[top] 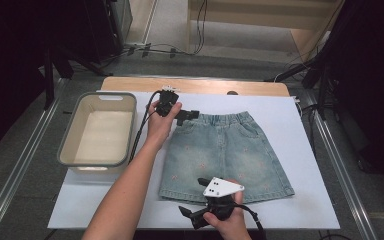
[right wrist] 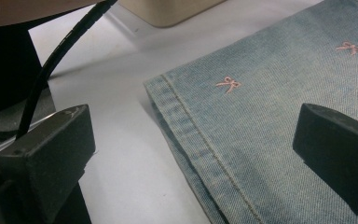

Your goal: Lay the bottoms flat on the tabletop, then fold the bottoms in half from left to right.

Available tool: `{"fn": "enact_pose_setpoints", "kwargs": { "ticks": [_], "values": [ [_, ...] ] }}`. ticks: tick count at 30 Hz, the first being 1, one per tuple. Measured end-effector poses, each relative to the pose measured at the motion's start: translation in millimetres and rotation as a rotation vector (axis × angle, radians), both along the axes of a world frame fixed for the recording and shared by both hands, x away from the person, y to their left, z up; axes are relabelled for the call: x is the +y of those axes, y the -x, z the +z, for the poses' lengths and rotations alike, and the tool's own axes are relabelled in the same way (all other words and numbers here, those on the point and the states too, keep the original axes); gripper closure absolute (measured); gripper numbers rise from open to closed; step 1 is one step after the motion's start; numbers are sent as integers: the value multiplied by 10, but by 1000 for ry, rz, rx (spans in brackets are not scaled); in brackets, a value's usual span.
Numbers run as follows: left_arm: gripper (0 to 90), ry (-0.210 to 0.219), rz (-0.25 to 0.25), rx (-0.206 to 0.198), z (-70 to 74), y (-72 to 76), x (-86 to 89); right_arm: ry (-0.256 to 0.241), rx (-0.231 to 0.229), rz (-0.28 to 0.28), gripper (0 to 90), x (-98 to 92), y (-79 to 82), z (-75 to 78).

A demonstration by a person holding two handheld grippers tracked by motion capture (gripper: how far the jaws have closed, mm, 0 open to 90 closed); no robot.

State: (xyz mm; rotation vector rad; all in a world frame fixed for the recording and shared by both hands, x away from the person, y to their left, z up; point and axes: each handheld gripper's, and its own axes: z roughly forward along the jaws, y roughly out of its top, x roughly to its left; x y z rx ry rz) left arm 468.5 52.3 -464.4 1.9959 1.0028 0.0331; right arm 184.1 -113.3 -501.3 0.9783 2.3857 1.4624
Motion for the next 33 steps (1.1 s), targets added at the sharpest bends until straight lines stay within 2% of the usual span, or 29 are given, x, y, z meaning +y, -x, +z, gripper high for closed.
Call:
{"fn": "enact_pose_setpoints", "kwargs": {
  "ticks": [9,12,16,20,24,33],
  "values": [
    [74,-58,25,16,-121,-34,-79,0,-3,2,0,23,4,-14],
    [111,-104,37,15,-154,-48,-86,-1,-8,6,0,31,10,-11],
    [208,-159,72,-7,-184,-64,-70,10,-8,8,0,35,12,-25],
    [277,-144,93,26,-230,-104,-38,9,-7,7,0,24,2,-34],
    [313,-162,84,54,-304,-117,-55,18,-2,6,0,26,9,-43],
    [344,-141,73,52,-356,-109,-97,23,1,-6,0,-3,15,-55]
  ]
}}
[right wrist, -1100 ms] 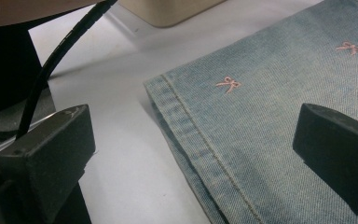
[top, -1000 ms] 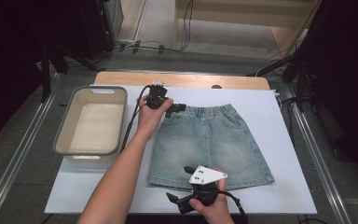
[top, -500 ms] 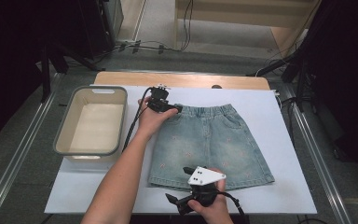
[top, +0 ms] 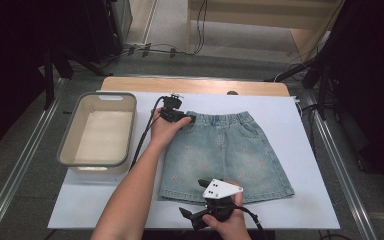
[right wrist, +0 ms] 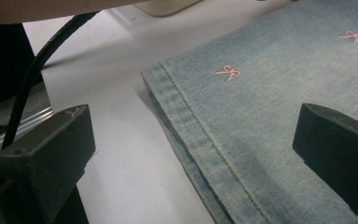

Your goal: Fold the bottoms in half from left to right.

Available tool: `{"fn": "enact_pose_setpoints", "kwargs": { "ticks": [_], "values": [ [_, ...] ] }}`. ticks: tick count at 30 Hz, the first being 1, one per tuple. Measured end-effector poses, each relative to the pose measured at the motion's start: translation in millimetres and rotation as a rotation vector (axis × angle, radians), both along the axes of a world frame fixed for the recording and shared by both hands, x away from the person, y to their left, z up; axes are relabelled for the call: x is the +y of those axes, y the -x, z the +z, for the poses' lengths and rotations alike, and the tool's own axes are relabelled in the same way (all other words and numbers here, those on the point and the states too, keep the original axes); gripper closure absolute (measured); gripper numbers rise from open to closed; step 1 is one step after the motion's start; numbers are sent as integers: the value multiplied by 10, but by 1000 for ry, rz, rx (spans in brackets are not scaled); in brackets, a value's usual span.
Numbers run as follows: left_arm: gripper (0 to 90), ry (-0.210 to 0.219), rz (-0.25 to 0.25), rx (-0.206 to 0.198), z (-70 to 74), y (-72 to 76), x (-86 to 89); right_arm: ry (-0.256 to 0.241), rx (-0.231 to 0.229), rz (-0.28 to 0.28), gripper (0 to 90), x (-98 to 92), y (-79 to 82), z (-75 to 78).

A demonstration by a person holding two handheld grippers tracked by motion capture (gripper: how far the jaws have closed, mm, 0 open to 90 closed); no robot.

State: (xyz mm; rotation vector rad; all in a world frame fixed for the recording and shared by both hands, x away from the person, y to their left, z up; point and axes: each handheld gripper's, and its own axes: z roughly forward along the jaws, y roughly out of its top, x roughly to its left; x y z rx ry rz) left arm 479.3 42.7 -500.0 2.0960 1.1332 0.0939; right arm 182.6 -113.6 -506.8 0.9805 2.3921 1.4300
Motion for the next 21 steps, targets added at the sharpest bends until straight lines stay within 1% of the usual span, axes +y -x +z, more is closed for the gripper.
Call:
{"fn": "enact_pose_setpoints", "kwargs": {
  "ticks": [4,6,7,8,11,13,14,17,21],
  "values": [
    [344,18,9,-4,-23,16,-7,0,-1,-8,0,-9,-3,4],
    [346,-3,-1,-17,-21,33,-27,0,-1,-6,0,-6,-7,-7],
    [365,-5,-10,-21,-23,43,-37,2,-1,-7,0,-3,-9,-10],
    [423,0,-17,-24,-32,53,-49,2,2,-8,0,4,-10,-13],
    [487,14,2,-24,-46,60,-56,7,4,-1,0,21,-8,-11],
    [569,32,3,-5,-43,53,-51,11,1,9,0,27,-13,-3],
    [628,36,1,-4,-38,54,-52,12,2,10,0,22,-14,12],
    [688,18,-10,-22,-1,66,-56,7,-5,15,14,1,-23,63],
    [708,43,-12,-20,88,73,-45,8,-12,35,29,-4,-39,153]
  ]
}}
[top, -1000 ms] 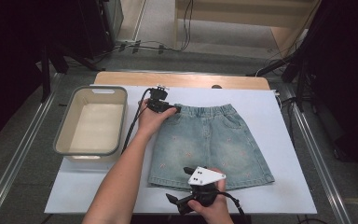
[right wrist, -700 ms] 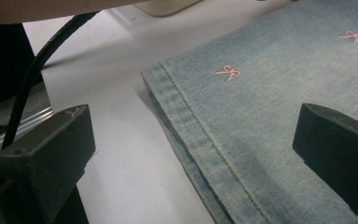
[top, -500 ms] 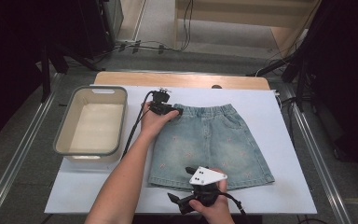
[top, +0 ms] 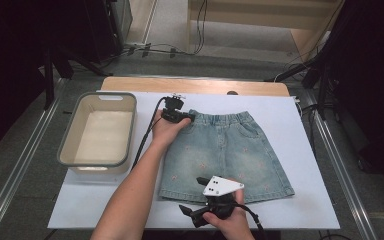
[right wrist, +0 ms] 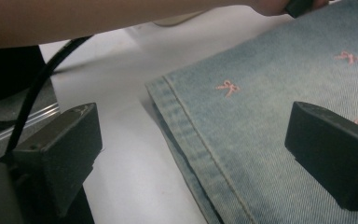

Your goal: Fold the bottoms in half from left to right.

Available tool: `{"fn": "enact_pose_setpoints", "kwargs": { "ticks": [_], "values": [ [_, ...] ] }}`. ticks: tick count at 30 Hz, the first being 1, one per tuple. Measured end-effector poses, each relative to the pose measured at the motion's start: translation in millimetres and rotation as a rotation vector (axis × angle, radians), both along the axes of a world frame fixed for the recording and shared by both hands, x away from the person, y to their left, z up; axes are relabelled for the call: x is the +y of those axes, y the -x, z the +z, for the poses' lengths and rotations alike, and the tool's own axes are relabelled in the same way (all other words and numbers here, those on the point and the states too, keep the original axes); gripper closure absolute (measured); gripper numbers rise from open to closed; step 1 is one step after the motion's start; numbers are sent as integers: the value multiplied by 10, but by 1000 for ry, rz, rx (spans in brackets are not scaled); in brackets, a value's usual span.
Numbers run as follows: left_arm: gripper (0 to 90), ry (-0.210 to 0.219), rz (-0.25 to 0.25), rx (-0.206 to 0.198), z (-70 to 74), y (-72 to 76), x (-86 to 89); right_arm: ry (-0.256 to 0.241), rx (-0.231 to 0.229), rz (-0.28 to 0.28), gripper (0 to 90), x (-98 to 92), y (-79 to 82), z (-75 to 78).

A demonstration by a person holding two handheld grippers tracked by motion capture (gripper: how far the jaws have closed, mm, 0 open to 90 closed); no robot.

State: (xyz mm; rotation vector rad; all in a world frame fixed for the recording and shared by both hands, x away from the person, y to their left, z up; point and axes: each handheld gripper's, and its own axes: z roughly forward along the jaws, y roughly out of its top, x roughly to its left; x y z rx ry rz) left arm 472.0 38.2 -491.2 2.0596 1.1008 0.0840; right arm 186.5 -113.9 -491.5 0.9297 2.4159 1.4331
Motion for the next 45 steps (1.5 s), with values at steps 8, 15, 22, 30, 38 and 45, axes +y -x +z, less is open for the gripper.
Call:
{"fn": "enact_pose_setpoints", "kwargs": {
  "ticks": [8,15,22,30,38,45],
  "values": [
    [714,12,-18,-22,180,33,6,16,-2,39,40,192,-93,78],
    [714,-1,-31,-36,225,40,-6,88,14,63,133,473,-140,30],
    [714,-5,-31,-39,238,49,-14,168,11,80,252,737,-169,-37],
    [713,-13,-30,-39,248,57,-17,196,65,18,260,870,-244,-183],
    [713,-13,-28,-38,238,58,-18,247,27,-29,366,926,-243,-244],
    [713,-12,-26,-38,230,60,-16,239,4,-44,498,882,-218,-261]
  ]
}}
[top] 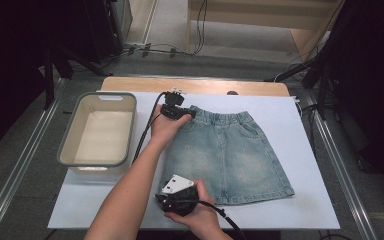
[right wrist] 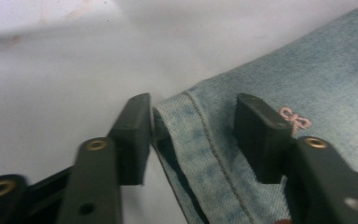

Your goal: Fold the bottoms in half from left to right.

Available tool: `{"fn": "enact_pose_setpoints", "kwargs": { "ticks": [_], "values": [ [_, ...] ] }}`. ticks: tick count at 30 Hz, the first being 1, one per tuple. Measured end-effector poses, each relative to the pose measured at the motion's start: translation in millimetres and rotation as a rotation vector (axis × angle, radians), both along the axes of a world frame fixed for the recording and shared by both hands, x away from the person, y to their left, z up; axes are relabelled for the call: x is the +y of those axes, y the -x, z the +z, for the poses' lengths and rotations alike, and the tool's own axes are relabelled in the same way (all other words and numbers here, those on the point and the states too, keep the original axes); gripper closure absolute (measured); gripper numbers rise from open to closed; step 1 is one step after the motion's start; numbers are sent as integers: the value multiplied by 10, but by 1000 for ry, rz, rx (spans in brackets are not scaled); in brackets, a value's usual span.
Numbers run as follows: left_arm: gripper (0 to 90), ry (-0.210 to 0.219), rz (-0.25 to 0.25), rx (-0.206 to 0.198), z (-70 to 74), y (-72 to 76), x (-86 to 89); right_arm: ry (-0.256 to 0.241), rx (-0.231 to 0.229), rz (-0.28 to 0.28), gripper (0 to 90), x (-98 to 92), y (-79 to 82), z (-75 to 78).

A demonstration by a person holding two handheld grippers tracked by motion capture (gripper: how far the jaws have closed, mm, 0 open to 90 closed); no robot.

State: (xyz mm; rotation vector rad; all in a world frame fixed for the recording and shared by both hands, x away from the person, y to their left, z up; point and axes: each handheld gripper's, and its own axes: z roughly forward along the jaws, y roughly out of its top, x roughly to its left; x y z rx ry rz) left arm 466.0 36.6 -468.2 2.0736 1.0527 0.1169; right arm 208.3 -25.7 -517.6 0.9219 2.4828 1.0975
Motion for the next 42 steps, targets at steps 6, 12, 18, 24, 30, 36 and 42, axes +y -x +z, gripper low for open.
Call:
{"fn": "enact_pose_setpoints", "kwargs": {
  "ticks": [6,12,18,24,30,36,42],
  "values": [
    [712,-9,-2,1,-19,-13,5,-15,-7,20,672,-72,15,-2],
    [712,0,-4,2,-19,-23,18,-20,4,17,744,-105,24,1],
    [712,24,4,22,-23,-33,31,-71,42,33,802,-206,5,6],
    [712,45,3,28,8,-40,44,-155,-7,46,816,-360,94,103],
    [712,82,5,47,52,-48,60,-185,-77,41,818,-474,195,282],
    [712,99,2,50,113,-39,72,-208,-122,34,819,-532,262,385],
    [711,100,3,45,165,-27,82,-215,-165,35,819,-555,307,463]
  ]
}}
